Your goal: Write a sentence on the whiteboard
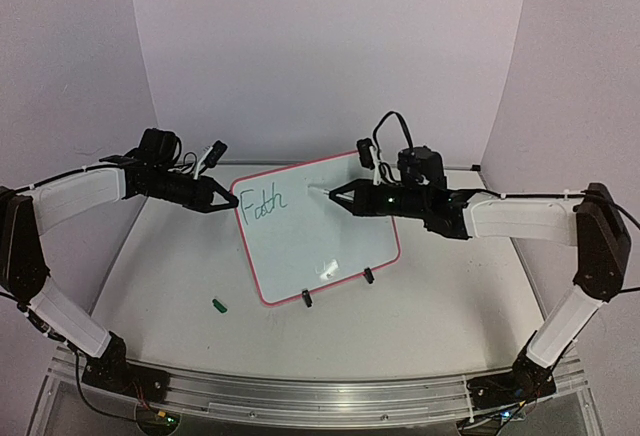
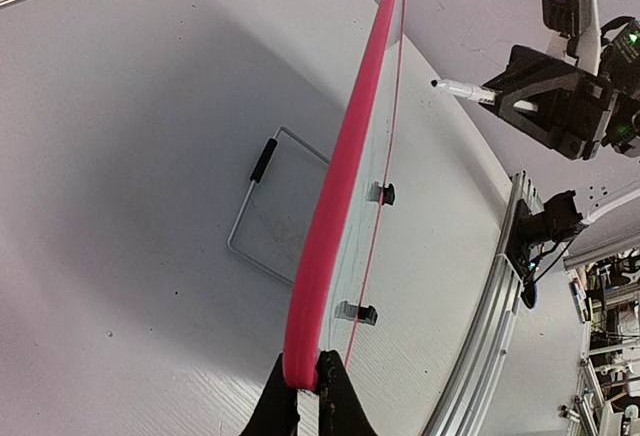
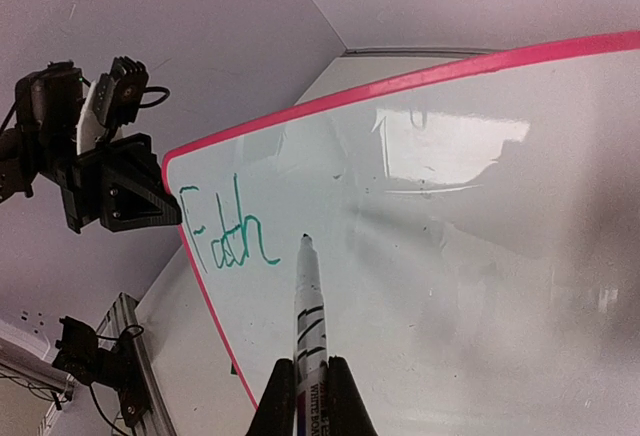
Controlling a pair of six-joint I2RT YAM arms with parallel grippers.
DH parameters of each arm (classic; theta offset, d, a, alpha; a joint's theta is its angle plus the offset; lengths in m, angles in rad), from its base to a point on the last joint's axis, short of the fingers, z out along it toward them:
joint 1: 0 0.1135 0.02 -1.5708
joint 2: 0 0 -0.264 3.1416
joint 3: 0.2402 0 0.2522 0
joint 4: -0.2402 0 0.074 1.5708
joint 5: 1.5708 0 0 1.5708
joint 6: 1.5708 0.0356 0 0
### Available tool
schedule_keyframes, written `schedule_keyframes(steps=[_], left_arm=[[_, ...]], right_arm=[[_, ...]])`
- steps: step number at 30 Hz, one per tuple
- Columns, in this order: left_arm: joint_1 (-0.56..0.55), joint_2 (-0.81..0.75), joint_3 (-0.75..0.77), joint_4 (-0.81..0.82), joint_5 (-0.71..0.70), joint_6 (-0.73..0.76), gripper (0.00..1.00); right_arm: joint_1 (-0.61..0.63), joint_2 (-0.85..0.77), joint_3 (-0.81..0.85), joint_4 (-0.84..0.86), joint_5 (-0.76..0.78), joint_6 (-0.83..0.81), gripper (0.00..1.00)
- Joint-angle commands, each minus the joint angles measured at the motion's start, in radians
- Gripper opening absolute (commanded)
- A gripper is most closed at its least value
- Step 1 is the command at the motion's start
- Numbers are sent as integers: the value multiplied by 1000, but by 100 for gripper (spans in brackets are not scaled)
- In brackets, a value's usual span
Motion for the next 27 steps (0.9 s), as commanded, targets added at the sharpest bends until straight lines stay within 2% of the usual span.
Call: schedule_keyframes(steps=[1,14,27], left_arm=[[-43,31,2,-73,-53,77,0],[-43,39,4,-73,-52,77,0],[-43,40,5,-77,-54,79,0]], right_arm=[[-7,38,44,47,-33,16,0],[-7,88,82,47,14,23,0],[-7,123,96,35,-51,13,0]])
